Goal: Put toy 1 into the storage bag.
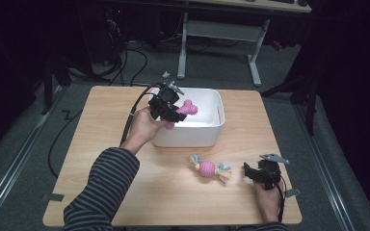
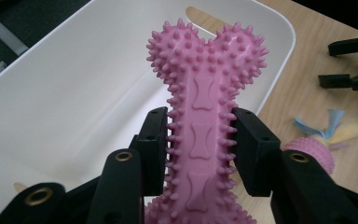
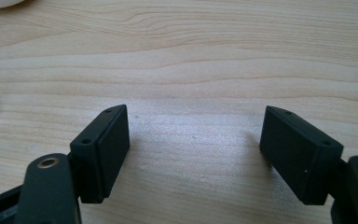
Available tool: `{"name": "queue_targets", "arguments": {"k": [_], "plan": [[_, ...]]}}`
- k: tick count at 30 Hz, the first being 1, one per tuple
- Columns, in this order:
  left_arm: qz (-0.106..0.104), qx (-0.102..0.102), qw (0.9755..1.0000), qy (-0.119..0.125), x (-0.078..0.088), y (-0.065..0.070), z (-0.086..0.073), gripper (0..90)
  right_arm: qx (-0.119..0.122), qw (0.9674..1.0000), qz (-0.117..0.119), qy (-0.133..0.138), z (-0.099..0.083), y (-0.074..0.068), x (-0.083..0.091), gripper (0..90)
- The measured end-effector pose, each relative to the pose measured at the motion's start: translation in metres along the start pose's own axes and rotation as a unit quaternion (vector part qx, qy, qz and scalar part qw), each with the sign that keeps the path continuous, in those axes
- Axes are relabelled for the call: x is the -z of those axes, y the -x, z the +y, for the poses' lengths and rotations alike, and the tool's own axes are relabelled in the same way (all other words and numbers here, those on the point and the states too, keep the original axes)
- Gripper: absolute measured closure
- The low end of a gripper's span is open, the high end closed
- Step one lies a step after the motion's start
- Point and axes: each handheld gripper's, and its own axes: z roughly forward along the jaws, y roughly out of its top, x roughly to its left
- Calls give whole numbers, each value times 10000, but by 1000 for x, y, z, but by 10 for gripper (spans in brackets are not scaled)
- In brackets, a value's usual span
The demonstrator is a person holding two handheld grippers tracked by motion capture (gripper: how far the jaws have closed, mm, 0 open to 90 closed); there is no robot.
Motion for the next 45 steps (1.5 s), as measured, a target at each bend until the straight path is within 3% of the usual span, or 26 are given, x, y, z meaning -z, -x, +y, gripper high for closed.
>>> {"name": "queue_targets", "arguments": {"k": [18,22,41,45], "plan": [[148,120,9998,-54,-22,-11,5,585,46,10000,27,9,0,0,0,244],[250,26,9996,-132,-27,-11,6,585,43,10000,36,7,0,0,0,244],[365,-21,9989,-296,-39,-13,4,583,57,10000,46,6,0,-1,0,246],[398,-40,9983,-432,-46,-13,3,583,93,9999,64,13,0,-1,0,245]]}}
